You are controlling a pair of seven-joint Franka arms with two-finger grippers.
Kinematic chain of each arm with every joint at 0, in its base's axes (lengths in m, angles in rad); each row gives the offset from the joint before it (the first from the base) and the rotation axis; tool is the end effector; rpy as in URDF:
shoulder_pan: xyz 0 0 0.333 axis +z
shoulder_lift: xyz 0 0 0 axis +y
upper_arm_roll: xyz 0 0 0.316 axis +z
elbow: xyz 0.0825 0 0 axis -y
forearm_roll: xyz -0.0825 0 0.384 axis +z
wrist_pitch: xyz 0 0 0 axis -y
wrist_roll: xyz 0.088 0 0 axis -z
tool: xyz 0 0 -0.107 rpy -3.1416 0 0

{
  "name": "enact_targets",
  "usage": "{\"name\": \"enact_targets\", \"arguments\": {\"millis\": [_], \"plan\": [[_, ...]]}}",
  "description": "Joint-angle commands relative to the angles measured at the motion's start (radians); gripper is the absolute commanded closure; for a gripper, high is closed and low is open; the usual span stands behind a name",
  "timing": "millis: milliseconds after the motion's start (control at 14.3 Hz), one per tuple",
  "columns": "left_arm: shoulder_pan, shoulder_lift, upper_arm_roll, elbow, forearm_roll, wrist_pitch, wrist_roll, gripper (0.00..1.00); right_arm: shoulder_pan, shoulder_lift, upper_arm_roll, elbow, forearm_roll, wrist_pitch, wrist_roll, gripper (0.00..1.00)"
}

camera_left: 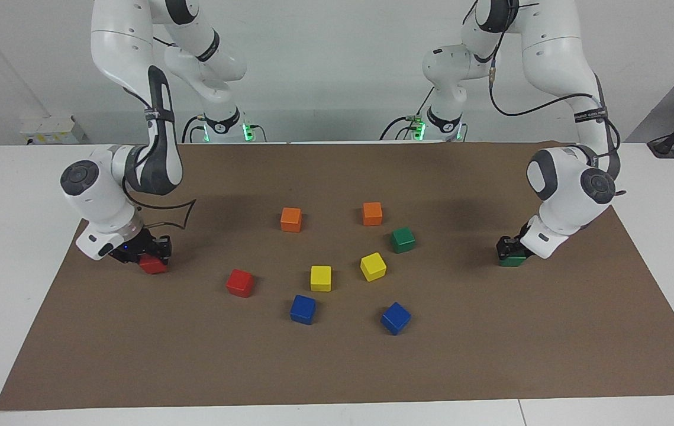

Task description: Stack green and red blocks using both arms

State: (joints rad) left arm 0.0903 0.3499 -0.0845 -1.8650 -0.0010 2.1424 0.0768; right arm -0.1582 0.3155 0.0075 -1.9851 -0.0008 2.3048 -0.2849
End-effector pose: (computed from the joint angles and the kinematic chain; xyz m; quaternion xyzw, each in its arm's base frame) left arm 0.6224 0.0065 0.3246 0.9987 -0.0332 -0.0350 0.0164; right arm 0.5992 -0.0912 0.3066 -0.9977 -0.0671 -0.0022 0.0004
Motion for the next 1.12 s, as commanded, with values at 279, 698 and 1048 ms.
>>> {"name": "enact_targets", "arguments": {"millis": [279, 698, 1048], "plan": [[-0.141, -0.038, -0.006, 0.086, -0.014, -0.104, -0.329, 0.00, -0.004, 0.000, 0.006, -0.026, 0.012, 0.051, -0.028, 1.00], [-0.319, -0.071, -0.008, 0.067, -0.014, -0.111, -0.661, 0.00, -0.004, 0.010, 0.006, -0.024, 0.012, 0.050, -0.016, 0.66], [-0.446, -0.094, -0.008, 0.000, -0.014, -0.053, -0.736, 0.00, -0.003, -0.018, 0.008, 0.005, 0.012, 0.001, -0.002, 0.00]]}}
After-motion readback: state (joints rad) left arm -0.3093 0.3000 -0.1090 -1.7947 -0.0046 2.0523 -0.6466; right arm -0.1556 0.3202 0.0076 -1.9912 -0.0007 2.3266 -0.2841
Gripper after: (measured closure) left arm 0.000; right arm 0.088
